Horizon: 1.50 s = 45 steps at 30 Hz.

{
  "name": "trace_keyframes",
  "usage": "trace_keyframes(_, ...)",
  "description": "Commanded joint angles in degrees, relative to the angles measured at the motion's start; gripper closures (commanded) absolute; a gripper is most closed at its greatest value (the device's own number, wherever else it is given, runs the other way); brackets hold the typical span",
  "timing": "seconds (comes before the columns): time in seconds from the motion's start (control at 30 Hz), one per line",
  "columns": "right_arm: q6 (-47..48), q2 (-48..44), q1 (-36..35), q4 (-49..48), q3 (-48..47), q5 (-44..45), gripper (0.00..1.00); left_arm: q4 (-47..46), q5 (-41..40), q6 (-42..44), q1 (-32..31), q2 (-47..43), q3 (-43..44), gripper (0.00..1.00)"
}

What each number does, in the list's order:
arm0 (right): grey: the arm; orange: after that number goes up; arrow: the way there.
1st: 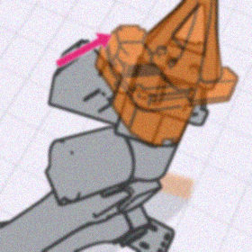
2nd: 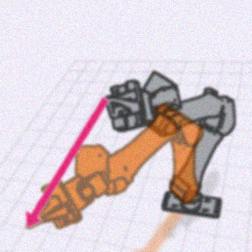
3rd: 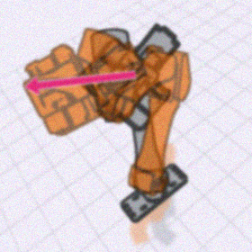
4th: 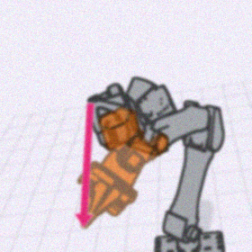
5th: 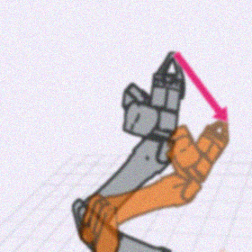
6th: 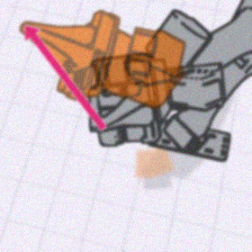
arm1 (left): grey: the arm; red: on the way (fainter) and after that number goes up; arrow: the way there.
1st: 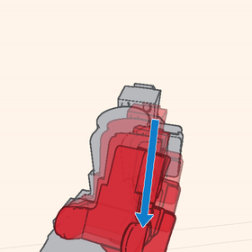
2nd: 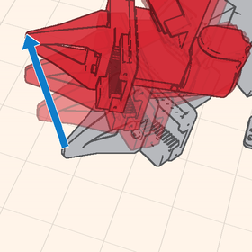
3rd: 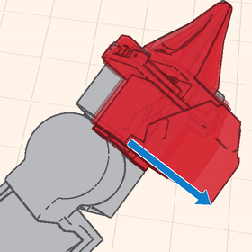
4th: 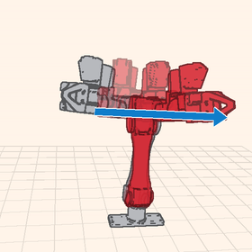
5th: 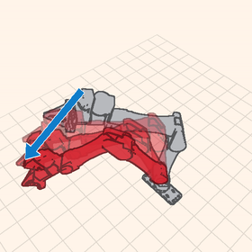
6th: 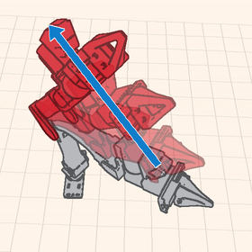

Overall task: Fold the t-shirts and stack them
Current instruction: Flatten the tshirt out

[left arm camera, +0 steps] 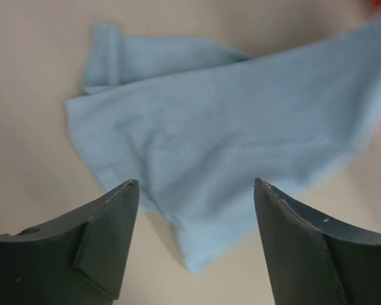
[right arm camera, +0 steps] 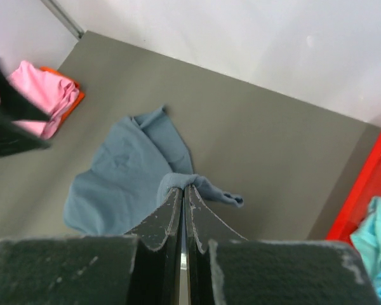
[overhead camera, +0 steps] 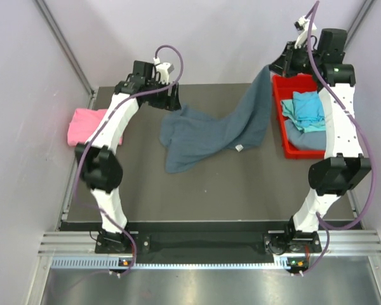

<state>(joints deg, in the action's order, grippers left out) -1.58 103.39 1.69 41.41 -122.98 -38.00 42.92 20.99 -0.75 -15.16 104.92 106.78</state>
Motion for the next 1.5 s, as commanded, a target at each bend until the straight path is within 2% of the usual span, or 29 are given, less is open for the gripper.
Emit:
trace_keyframes(0.0, 0.00, 0.66, 0.33, -0.54, 0.81, -1.82, 1.00, 1.91, 0.79, 0.85, 3.64, 11.92, 7.11, 0.24)
trace_keyframes(0.17, -1.23, 1.37, 0.15, -0.98, 0.72, -2.61, 1.00, 1.64, -2.09, 0.23, 5.05, 21.44, 12.12, 0.28)
trace_keyframes(0.67, -1.32, 1.02, -0.29, -2.38, 4.06, -1.55, 1.00, -1.52, -2.19, 1.62, 10.15, 31.12, 17.92, 0.30)
trace_keyframes(0.8, -1.23, 1.37, -0.46, -2.65, 3.80, -1.29, 1.00, -2.92, -1.75, 1.55, 10.41, 33.32, 19.69, 0.39)
trace_keyframes(1.13, -0.35, 1.37, -0.64, -2.30, 3.98, 0.12, 1.00, -4.77, -0.61, 0.84, 10.76, 37.54, 23.73, 0.31)
trace_keyframes(1.47, 0.44, 1.64, -1.25, -2.29, 4.15, 1.79, 1.00, -5.65, 1.94, -0.91, 10.06, 40.80, 25.32, 0.37)
